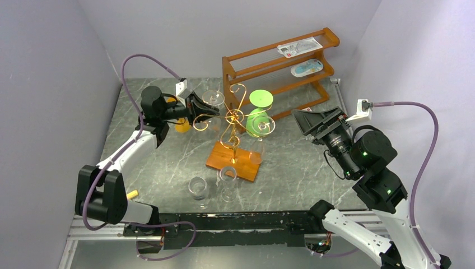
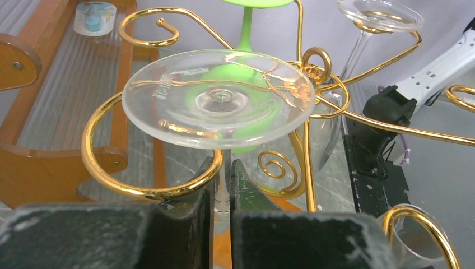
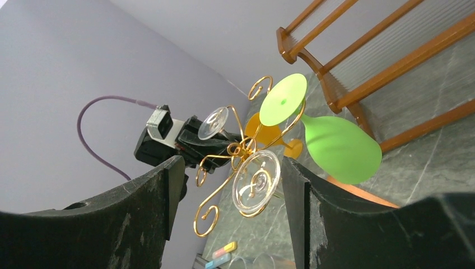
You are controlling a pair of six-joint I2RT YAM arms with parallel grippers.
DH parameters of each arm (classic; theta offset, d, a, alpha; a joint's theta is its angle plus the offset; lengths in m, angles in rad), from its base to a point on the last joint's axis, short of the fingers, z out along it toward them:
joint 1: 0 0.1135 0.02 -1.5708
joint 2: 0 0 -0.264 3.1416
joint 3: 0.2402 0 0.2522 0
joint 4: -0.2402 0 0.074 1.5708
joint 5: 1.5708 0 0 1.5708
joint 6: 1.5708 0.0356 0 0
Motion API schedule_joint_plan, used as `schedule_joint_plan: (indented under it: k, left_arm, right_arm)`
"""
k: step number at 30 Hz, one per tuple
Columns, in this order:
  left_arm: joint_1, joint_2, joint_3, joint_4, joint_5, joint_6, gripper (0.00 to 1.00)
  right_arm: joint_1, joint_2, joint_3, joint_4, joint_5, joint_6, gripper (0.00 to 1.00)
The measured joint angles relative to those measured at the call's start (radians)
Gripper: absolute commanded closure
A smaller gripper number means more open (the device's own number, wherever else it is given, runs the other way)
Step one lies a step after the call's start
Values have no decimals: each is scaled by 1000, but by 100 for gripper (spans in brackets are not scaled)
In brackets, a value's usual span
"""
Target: Place the wine glass upside down on the wine glass rack
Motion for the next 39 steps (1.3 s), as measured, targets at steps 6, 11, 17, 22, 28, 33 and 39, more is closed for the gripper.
schedule_joint_plan:
  k: [6, 11, 17, 22, 28, 33, 39]
  left_arm:
    - [-8, 20, -19, 97, -50, -64, 95]
    - [-11, 22, -23, 101, -98, -69, 95]
    - [-11, 27, -24, 100, -114, -69, 95]
    - [-11, 32, -24, 111, -118, -72, 95]
    - [-12, 35, -24, 116, -140, -80, 95]
    - [-13, 41, -23, 117, -118, -80, 95]
    - [-13, 59, -24, 153, -111, -104, 95]
  right_arm:
    - [0, -3, -15, 7, 0, 11, 33]
    - [0, -6, -27, 8, 0, 18, 33]
    - [0, -6, -32, 14, -2, 18, 33]
    - [0, -10, -36, 14, -5, 18, 32]
    - [0, -11, -38, 14, -11, 18, 32]
    - [0, -20, -43, 16, -17, 18, 32]
    - [0, -21, -45, 22, -22, 18, 32]
